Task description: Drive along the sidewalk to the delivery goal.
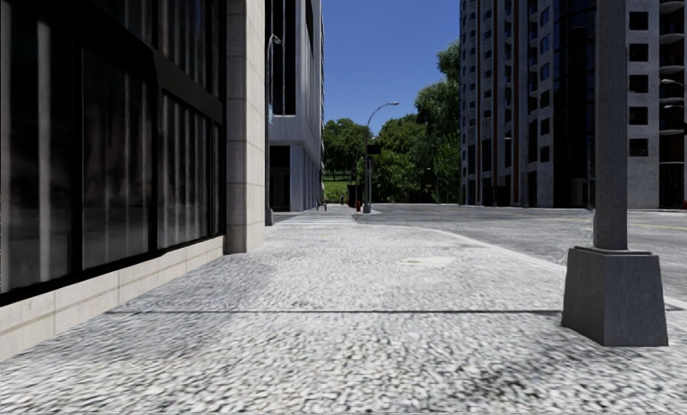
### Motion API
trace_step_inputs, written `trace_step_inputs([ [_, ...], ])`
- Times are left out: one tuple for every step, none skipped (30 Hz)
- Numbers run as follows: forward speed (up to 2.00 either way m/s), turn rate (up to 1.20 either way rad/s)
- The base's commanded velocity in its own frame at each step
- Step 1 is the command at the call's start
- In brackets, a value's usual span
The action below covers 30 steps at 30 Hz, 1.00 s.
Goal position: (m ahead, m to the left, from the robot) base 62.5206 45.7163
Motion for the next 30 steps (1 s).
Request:
trace_step_inputs([
  [2.00, 0.00],
  [2.00, 0.00],
  [2.00, 0.00],
  [2.00, 0.00],
  [2.00, 0.00],
  [2.00, 0.00],
  [2.00, 0.00],
  [2.00, 0.00],
  [2.00, 0.00],
  [2.00, 0.00],
  [2.00, 0.00],
  [2.00, 0.00],
  [2.00, 0.00],
  [2.00, 0.00],
  [2.00, 0.00],
  [2.00, 0.00],
  [2.00, 0.00],
  [2.00, 0.00],
  [2.00, 0.00],
  [2.00, 0.00],
  [2.00, 0.00],
  [2.00, 0.00],
  [2.00, 0.00],
  [2.00, 0.00],
  [2.00, 0.00],
  [2.00, 0.00],
  [2.00, 0.00],
  [2.00, 0.00],
  [2.00, 0.00],
  [2.00, 0.00],
])
